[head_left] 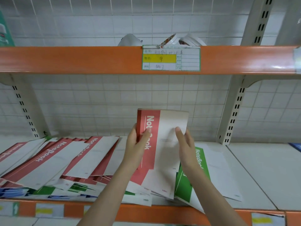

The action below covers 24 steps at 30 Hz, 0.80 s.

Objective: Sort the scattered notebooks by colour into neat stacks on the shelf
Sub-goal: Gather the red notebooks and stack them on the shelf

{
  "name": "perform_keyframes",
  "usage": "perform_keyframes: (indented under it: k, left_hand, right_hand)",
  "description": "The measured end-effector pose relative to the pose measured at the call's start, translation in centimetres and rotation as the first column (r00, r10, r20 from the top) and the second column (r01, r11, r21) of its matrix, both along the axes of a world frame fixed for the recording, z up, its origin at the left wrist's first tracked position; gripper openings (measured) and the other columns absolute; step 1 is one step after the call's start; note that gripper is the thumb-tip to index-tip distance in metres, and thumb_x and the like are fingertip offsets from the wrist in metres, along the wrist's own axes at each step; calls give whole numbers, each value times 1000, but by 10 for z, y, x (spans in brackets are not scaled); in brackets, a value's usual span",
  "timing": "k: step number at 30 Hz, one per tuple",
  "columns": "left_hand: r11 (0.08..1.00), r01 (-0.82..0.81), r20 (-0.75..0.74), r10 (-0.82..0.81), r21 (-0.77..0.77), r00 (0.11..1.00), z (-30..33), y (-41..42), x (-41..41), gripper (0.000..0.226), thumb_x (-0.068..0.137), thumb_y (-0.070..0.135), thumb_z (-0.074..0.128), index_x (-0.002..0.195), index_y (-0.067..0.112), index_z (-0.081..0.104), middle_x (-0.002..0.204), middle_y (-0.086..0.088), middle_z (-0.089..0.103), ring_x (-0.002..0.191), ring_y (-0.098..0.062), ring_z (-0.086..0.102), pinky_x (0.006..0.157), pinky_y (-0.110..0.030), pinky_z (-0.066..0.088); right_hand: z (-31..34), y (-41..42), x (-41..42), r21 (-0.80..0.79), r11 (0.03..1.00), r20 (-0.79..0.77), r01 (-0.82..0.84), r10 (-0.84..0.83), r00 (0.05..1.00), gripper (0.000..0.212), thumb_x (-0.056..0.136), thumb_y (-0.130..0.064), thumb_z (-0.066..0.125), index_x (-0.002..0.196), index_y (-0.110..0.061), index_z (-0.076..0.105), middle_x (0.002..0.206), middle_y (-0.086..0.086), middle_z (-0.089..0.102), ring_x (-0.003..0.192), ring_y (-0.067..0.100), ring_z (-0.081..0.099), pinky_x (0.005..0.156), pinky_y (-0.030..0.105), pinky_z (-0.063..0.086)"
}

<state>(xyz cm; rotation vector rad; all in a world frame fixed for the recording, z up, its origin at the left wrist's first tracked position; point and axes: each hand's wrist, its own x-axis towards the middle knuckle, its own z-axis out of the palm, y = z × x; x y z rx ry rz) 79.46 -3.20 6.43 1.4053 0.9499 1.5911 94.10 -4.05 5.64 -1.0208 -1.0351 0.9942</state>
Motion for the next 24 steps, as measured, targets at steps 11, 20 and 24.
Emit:
perform_keyframes:
  k: [11, 20, 24]
  left_hand:
    - [984, 1, 29, 4, -180, 1000, -36, -2, 0, 31, 74, 43, 64, 104, 41, 56, 94, 27, 69, 89, 7, 65, 62, -11, 52]
    - [969, 4, -278, -74, -245, 958, -26, 5, 44, 30, 88, 52, 51, 103, 28, 59, 90, 6, 70, 75, -6, 68, 60, -19, 51]
    - [920, 15, -380, -177, -392, 908, -30, 9, 97, 41, 99, 50, 27, 108, 17, 50, 99, -2, 65, 86, -17, 66, 68, -28, 52]
  right_hand:
    - [-38, -8, -6, 62, 995, 164, 75, -84, 983, 21, 99, -34, 37, 97, -31, 57, 84, -21, 60, 76, -17, 53, 71, 8, 42]
    - [-30, -1, 62, -122, 969, 412, 214, -146, 899, 39, 101, -30, 34, 80, -2, 50, 77, 6, 52, 72, 19, 47, 64, 30, 36]
    - [-43, -8, 112, -345, 896, 321, 279, -167, 932, 35, 100, -27, 37, 72, -8, 47, 71, 4, 44, 66, 19, 42, 58, 26, 29]
